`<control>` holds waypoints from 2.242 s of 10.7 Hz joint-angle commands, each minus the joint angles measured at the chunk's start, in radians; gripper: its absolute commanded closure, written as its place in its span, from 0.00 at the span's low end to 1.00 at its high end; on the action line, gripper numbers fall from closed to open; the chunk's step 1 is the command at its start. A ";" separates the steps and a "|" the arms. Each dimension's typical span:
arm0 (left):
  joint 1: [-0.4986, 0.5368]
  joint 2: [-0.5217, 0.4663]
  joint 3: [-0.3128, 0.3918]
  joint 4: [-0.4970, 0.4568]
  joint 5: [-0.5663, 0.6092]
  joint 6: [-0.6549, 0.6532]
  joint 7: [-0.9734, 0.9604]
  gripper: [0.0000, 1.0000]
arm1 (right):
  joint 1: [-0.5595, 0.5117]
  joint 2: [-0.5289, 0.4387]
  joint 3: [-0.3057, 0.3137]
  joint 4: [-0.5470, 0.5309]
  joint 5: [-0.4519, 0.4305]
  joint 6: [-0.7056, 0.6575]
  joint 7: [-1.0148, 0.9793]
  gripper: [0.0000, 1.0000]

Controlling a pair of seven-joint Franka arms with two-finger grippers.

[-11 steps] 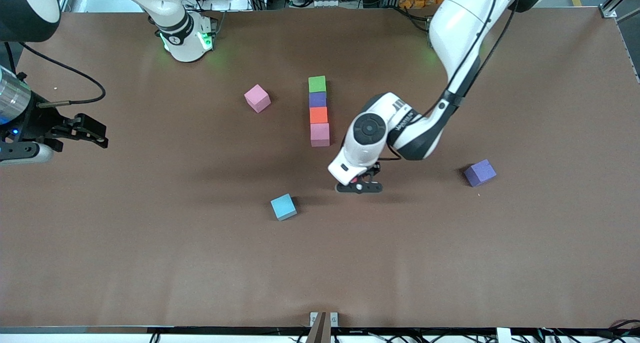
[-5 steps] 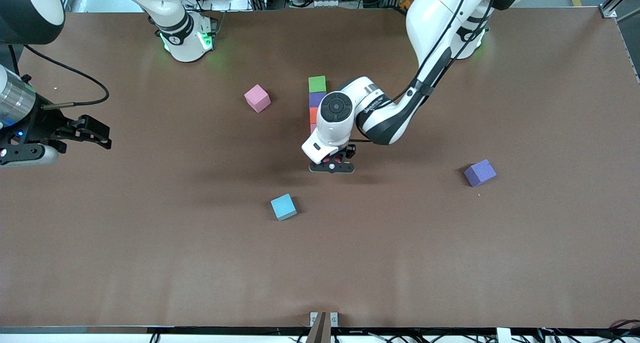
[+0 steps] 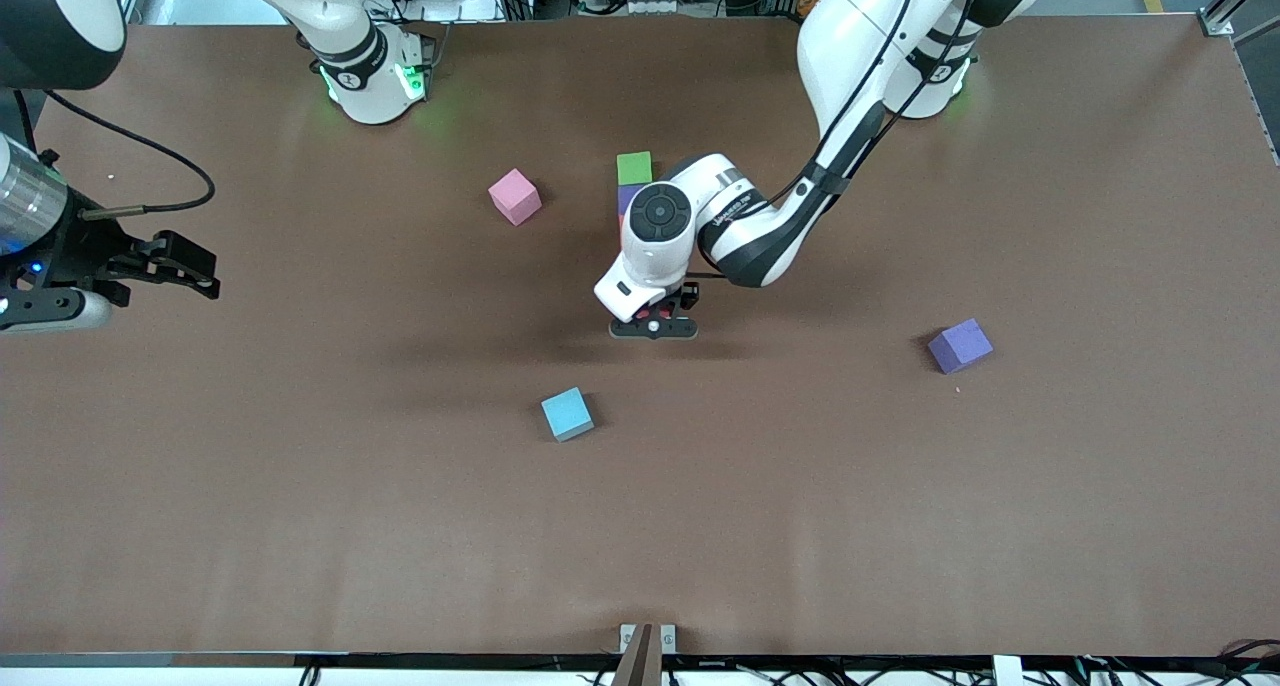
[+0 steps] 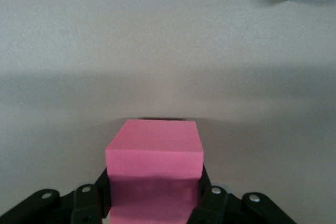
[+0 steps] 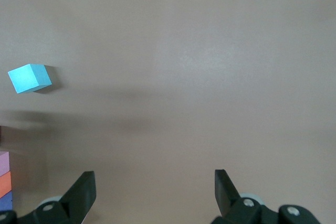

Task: Arrange blocks into number 1
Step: 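Lower the red cube below the light pink cube and open the left gripper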

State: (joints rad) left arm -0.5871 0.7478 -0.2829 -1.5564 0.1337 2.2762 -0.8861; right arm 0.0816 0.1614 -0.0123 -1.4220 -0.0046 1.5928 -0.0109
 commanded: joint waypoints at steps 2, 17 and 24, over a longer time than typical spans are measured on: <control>-0.019 0.008 0.004 -0.004 -0.040 0.023 -0.031 1.00 | -0.009 0.007 0.011 0.018 -0.002 -0.007 -0.003 0.00; -0.034 -0.020 0.005 -0.028 -0.028 0.039 -0.045 0.00 | -0.013 0.007 0.011 0.018 0.018 -0.007 -0.001 0.00; 0.149 -0.323 0.002 -0.022 -0.023 -0.191 -0.037 0.00 | -0.013 0.007 0.011 0.015 0.018 -0.010 -0.001 0.00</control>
State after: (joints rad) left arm -0.5010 0.4894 -0.2741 -1.5455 0.1146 2.1191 -0.9165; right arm 0.0817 0.1621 -0.0106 -1.4221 0.0002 1.5929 -0.0108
